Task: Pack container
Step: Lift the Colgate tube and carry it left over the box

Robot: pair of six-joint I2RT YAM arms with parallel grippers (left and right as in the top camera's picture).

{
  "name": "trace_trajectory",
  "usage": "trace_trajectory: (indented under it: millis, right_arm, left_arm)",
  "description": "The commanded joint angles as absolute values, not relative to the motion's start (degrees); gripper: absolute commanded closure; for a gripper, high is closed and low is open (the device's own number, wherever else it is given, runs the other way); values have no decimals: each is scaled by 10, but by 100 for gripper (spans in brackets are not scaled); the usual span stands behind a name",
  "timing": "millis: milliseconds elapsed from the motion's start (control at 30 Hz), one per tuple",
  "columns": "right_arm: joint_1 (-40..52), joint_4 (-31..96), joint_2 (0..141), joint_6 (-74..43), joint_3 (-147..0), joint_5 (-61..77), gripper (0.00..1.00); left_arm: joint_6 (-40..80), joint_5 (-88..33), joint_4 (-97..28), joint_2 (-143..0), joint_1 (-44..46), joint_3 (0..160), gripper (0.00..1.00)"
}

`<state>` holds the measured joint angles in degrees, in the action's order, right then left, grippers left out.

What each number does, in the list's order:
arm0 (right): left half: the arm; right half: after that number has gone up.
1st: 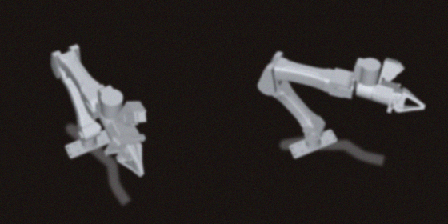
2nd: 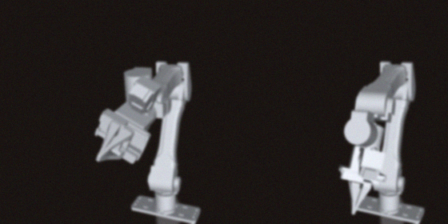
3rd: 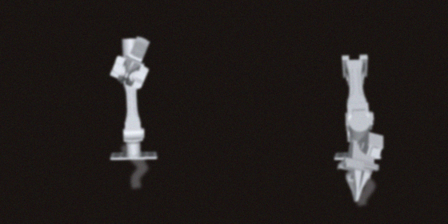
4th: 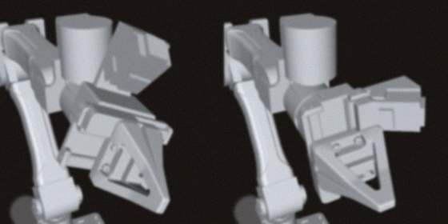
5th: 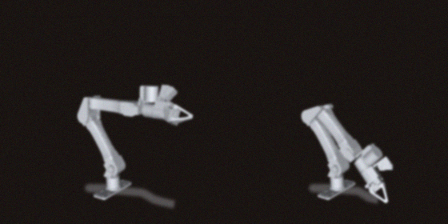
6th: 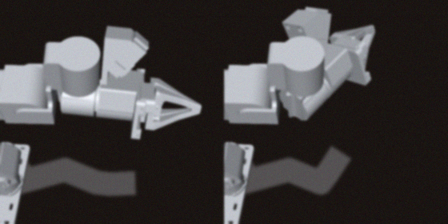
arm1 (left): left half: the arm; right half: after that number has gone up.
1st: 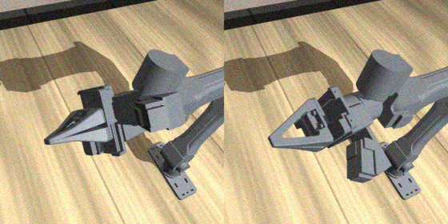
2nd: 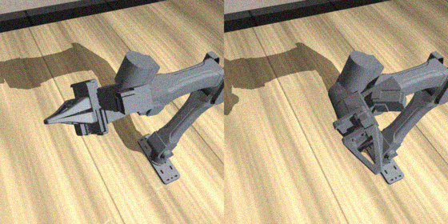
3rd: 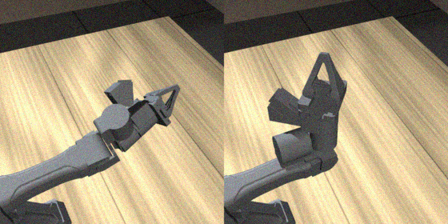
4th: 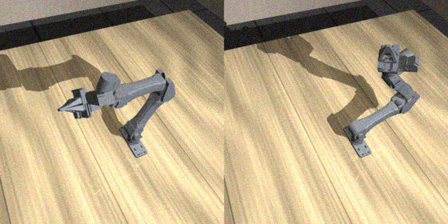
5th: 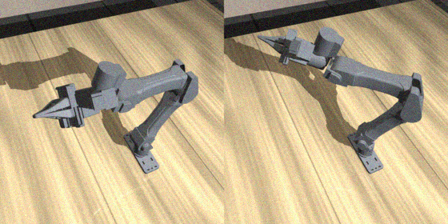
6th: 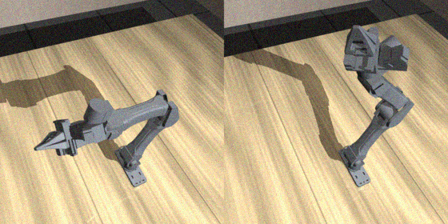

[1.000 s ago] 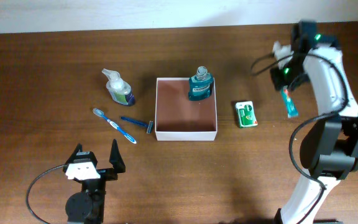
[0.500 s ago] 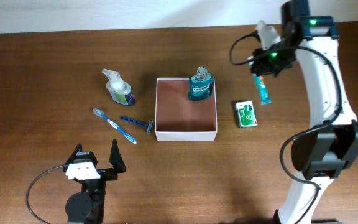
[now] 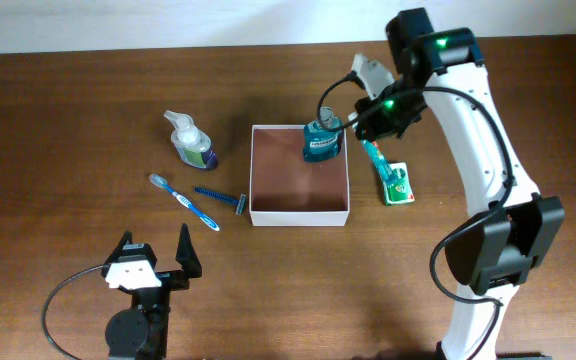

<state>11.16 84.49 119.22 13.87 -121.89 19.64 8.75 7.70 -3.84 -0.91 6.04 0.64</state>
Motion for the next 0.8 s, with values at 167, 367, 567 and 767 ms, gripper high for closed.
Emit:
trace_trajectory:
  millis: [167,367,567,767]
  right_arm:
    - [135,855,1187,138,-1198,208,96]
    - [153,844,1187,138,-1141,208,96]
    - [177,820,1187,138,-1131,208,96]
    - [192,805,1187,141,-1131,204,96]
  left_arm:
    - [78,73,-40,-7,62,5,1]
    - [79,73,-40,-7,62,5,1]
    - [78,73,-40,-7,62,5,1]
    - [79,73,-40,-7,62,5,1]
